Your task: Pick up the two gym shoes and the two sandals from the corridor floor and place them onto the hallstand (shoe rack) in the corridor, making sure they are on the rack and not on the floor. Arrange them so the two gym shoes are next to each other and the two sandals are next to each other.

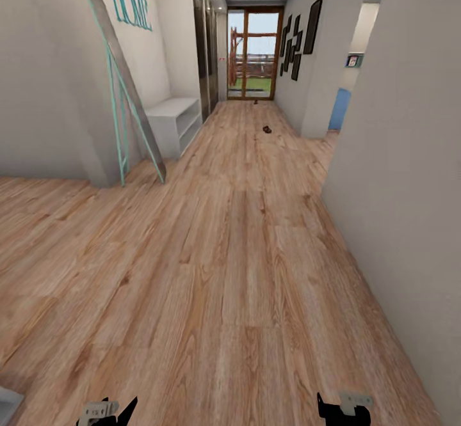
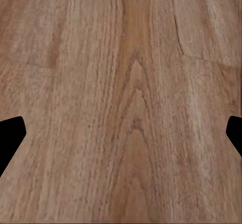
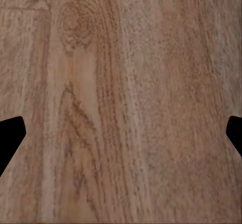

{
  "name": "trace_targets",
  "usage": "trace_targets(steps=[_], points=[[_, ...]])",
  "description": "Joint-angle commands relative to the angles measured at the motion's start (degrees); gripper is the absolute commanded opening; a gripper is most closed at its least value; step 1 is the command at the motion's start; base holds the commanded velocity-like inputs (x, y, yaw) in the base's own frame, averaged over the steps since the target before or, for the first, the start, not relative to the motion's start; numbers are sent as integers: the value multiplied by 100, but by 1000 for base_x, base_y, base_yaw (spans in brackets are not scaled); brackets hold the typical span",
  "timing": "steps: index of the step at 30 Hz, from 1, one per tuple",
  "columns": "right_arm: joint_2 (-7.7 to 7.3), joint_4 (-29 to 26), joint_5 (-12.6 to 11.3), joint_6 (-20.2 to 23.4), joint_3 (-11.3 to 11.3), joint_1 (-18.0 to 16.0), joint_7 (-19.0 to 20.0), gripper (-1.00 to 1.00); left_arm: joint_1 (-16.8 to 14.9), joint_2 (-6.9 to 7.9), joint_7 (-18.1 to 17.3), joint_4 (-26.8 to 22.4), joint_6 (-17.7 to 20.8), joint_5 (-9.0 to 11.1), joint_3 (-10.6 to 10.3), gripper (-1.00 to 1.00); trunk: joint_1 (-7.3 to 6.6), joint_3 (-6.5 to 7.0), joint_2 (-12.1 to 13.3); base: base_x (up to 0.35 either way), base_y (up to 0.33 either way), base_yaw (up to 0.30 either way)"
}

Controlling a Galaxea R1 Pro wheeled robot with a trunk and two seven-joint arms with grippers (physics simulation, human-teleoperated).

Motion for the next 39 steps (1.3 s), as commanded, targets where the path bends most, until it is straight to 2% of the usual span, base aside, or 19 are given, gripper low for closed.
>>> trace_targets(steps=[1, 12, 39], points=[[2, 9, 60, -15, -30, -6, -31, 100, -4, -3, -42, 4, -12, -13, 37, 100, 3, -5, -2, 339, 0, -300], [5, -9, 54, -15, -30, -6, -36, 100, -4, -12, -42, 28, -13, -14, 33, 100, 3, -5, -2, 339, 0, -249], [-2, -5, 111, -15, -13, -6, -4, 100, -4, -4, -33, 24, -21, 46, 66, 100, 3, -5, -2, 339, 21, -10]])
